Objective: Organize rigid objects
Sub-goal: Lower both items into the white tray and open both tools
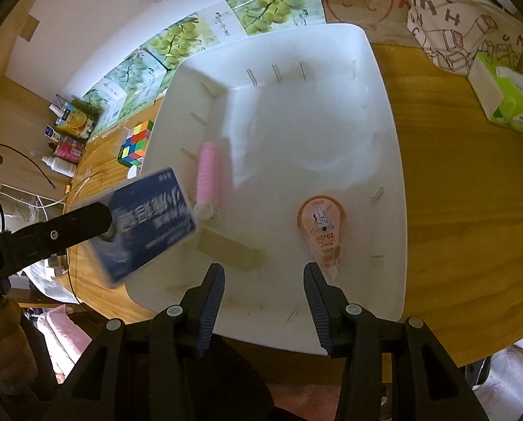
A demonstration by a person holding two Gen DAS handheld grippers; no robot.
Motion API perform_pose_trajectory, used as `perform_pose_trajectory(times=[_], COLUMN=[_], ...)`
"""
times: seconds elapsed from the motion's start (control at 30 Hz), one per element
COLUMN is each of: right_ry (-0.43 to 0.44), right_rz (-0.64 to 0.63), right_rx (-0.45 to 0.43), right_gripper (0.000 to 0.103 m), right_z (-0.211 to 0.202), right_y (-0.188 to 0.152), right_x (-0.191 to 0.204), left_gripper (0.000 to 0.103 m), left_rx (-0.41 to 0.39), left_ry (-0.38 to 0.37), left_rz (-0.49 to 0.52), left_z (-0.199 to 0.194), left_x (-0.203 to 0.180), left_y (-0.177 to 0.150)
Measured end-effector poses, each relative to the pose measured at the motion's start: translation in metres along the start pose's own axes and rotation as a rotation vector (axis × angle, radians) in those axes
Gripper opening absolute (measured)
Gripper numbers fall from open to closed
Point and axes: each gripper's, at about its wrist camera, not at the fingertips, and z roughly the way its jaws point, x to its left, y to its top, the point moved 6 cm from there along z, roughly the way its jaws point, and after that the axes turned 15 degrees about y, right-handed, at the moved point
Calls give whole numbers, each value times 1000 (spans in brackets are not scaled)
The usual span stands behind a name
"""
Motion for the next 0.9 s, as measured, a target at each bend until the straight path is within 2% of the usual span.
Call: perform_pose_trajectory(times=[0.07,0.2,0.5,0.67,0.73,0.9], right_ry=[7,29,95,136,151,199], right_rz=[8,18,20,35,44,76], right_rx=[1,1,-33,-66,-85,-134], right_gripper=[55,56,65,65,68,69], right_z=[2,6,17,25,27,34], right_y=[-1,-1,1,2,1,-3], right_x=[1,6,35,57,66,89], left_gripper=[56,64,64,64,64,65], left_rx=[-20,-77,-243,-270,-276,-272], left_ry=[19,59,220,270,278,283], left_rz=[3,-14,-16,11,21,58], left_z=[-3,-14,-40,-48,-51,-55], left_x=[3,17,65,92,103,126], left_y=[2,7,18,20,19,16])
